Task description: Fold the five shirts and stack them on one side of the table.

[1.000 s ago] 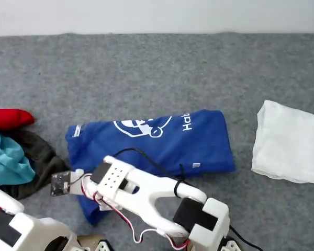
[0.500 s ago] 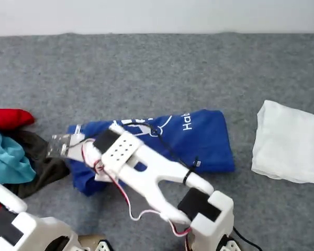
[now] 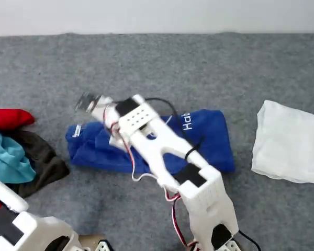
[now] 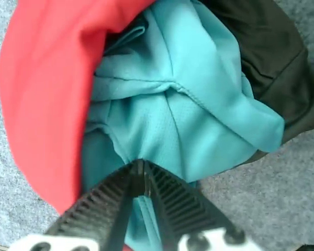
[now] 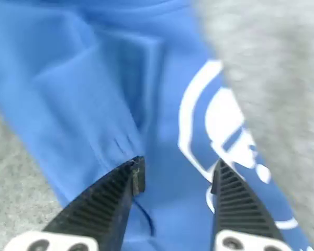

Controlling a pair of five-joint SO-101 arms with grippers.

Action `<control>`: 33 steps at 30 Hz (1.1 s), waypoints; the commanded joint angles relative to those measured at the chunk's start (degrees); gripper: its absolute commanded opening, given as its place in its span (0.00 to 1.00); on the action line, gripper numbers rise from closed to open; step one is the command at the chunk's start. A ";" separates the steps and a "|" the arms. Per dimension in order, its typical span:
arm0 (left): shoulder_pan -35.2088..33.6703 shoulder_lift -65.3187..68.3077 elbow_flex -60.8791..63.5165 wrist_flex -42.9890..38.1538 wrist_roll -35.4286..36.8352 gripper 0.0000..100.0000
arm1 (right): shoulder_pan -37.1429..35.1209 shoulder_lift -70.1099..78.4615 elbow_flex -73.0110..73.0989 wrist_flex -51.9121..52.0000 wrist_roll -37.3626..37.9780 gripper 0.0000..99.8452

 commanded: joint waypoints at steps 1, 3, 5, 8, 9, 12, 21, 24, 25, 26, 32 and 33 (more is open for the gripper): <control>0.35 -2.99 -2.33 0.44 -0.44 0.01 | 0.40 -0.48 -8.53 5.49 -1.41 0.22; 0.35 -2.99 -2.33 0.44 -0.44 0.01 | -1.27 -0.40 -11.60 9.71 -1.32 0.19; 0.35 -2.81 -2.33 0.35 -0.44 0.01 | -3.38 -0.48 -13.63 13.32 -0.18 0.13; 0.44 -2.64 -2.24 0.35 -0.44 0.01 | -6.64 -0.31 -15.30 16.22 0.97 0.02; 0.44 -2.55 -2.24 0.35 -0.44 0.01 | -7.34 -0.13 -15.30 16.31 0.88 0.00; 0.44 -2.73 -2.24 0.35 -0.44 0.01 | -7.34 1.98 -15.30 13.76 0.88 0.03; 0.35 -2.99 -2.42 2.37 -0.53 0.01 | -2.86 12.26 -15.38 15.25 0.79 0.01; 0.35 -2.99 -2.42 2.37 -0.53 0.01 | -5.58 12.62 -15.38 19.30 0.88 0.01; 0.35 -2.99 -2.42 2.37 -0.53 0.01 | -6.46 12.62 -15.38 20.18 0.88 0.01; 0.35 -2.99 -2.42 2.37 -0.53 0.01 | -7.25 12.70 -15.38 20.88 0.88 0.01; 1.32 -2.99 -2.42 2.37 -0.53 0.01 | -6.73 10.95 -18.73 21.93 0.88 0.01; 1.32 -2.99 -2.42 2.37 -0.53 0.01 | -6.29 10.42 -20.04 22.02 0.88 0.01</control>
